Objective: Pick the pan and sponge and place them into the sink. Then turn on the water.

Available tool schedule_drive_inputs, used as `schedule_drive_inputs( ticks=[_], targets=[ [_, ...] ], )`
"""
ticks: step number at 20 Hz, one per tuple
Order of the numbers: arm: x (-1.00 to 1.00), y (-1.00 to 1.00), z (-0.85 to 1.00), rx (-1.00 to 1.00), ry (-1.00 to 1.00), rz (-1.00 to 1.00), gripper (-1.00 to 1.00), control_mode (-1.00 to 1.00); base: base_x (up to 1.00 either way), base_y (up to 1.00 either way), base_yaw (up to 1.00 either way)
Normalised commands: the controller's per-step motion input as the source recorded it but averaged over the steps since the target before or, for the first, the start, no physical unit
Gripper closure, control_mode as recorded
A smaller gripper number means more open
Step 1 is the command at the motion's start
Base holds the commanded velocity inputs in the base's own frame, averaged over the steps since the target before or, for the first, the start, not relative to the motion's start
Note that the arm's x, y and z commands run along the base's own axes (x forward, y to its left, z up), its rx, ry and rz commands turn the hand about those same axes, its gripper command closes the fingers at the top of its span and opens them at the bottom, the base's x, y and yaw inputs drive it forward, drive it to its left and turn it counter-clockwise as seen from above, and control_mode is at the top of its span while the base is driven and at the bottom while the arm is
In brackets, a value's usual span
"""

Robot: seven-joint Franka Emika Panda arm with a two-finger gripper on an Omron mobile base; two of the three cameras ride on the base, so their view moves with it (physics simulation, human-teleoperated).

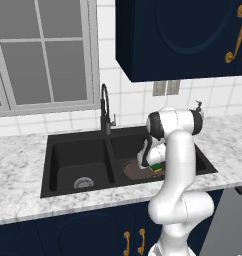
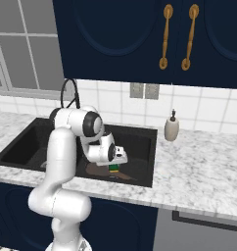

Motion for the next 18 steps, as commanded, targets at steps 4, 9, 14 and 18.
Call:
schedule_drive_inputs(
  ticks=[4,9,14,18],
  targets=[
    [0.0,0.0,0.0,0.0,0.02,0.0,-1.0,-1.0,0.0,0.0,0.0],
    [0.05,-0.05,0.03,0.06,0.02,0.13,-1.0,-1.0,0.0,0.0,0.0],
    [-0.16,0.0,0.63,0.18,0.0,0.0,-1.0,-1.0,0.0,0.0,0.0],
    [-0.25,-0.04,0.96,0.17,0.0,-0.02,-1.0,-1.0,0.0,0.0,0.0]
  ],
)
